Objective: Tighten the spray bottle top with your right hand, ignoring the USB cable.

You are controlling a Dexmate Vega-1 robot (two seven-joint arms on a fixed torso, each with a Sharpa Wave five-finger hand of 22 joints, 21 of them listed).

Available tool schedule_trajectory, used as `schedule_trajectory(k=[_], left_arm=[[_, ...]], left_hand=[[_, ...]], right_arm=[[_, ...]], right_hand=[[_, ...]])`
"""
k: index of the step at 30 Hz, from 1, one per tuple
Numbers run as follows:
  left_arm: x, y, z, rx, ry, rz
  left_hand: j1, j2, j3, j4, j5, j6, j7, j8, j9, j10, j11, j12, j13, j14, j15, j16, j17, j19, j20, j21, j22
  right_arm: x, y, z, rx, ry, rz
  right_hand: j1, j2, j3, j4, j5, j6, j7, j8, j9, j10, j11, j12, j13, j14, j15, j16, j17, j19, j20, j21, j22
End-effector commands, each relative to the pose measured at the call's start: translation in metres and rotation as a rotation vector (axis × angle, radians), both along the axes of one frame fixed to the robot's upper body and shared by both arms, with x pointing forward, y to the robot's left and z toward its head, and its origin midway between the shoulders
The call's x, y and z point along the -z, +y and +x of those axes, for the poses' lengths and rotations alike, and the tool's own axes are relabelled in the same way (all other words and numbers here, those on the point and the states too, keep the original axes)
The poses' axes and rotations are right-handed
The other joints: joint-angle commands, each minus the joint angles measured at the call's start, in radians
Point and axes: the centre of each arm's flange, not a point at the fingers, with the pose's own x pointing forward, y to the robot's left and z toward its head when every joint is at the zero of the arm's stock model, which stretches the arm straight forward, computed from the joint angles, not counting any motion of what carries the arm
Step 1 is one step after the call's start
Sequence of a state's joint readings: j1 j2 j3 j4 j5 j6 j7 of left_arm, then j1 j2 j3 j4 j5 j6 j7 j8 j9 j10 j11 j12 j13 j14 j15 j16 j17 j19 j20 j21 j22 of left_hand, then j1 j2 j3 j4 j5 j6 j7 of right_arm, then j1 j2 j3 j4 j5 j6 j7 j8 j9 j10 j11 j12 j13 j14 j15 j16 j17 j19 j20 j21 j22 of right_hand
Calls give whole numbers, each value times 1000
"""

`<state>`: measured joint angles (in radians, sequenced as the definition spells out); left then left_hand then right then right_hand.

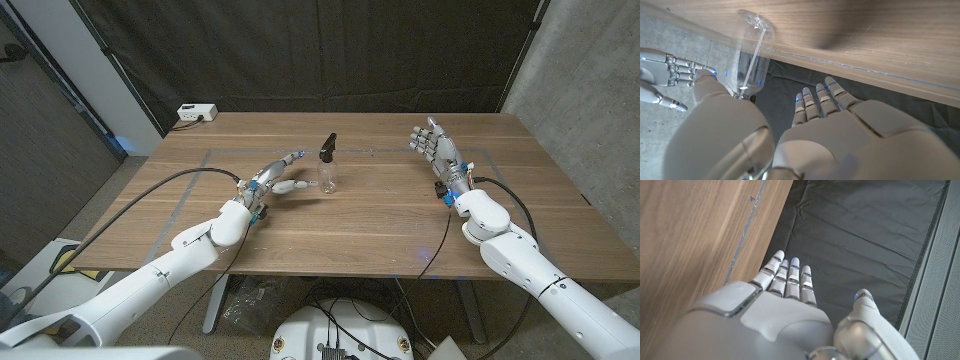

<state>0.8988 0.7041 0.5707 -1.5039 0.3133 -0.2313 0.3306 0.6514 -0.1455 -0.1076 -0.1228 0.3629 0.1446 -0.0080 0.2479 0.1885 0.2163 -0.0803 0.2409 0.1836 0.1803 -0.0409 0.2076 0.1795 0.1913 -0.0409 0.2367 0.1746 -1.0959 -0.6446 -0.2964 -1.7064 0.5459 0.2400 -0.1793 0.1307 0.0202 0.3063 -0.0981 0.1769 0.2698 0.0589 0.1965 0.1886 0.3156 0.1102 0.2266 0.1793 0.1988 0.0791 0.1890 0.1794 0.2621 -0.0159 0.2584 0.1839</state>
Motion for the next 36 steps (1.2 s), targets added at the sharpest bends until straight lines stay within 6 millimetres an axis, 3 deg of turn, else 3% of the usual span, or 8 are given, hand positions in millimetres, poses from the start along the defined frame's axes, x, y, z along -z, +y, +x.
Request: schedule_trajectory(k=[1,7,21,36], left_arm=[[1,-18,11,-11,-22,26],[2,-28,17,6,-12,24],[-4,-48,29,55,-14,47],[-10,-51,33,80,-13,72]], left_hand=[[3,8,-3,0,12,17,1,6,2,15,-4,4,6,11,-24,6,2,9,-7,3,5],[6,13,-3,1,14,21,0,5,2,25,-1,5,6,16,-24,5,2,11,-7,2,5],[42,31,-3,-4,26,87,-20,15,2,80,-30,9,5,71,-49,10,1,49,-21,5,5],[78,48,0,-7,35,132,-32,18,1,132,-57,9,5,123,-60,13,1,88,-27,9,6]], right_arm=[[4,-6,-3,3,10,3],[9,-10,-6,8,11,14],[17,-18,-10,13,25,28],[19,-17,-11,21,28,35]], right_hand=[[9,1,1,-2,1,9,3,7,1,9,0,1,4,5,2,3,1,6,-3,-1,2],[10,1,1,-3,1,9,2,6,2,12,0,1,4,6,2,2,1,7,-2,-1,2],[11,2,1,-4,1,12,2,7,2,16,0,2,4,11,0,2,2,9,1,-2,2],[10,2,0,-5,0,13,1,6,2,19,2,1,4,18,2,3,2,12,3,-4,2]])
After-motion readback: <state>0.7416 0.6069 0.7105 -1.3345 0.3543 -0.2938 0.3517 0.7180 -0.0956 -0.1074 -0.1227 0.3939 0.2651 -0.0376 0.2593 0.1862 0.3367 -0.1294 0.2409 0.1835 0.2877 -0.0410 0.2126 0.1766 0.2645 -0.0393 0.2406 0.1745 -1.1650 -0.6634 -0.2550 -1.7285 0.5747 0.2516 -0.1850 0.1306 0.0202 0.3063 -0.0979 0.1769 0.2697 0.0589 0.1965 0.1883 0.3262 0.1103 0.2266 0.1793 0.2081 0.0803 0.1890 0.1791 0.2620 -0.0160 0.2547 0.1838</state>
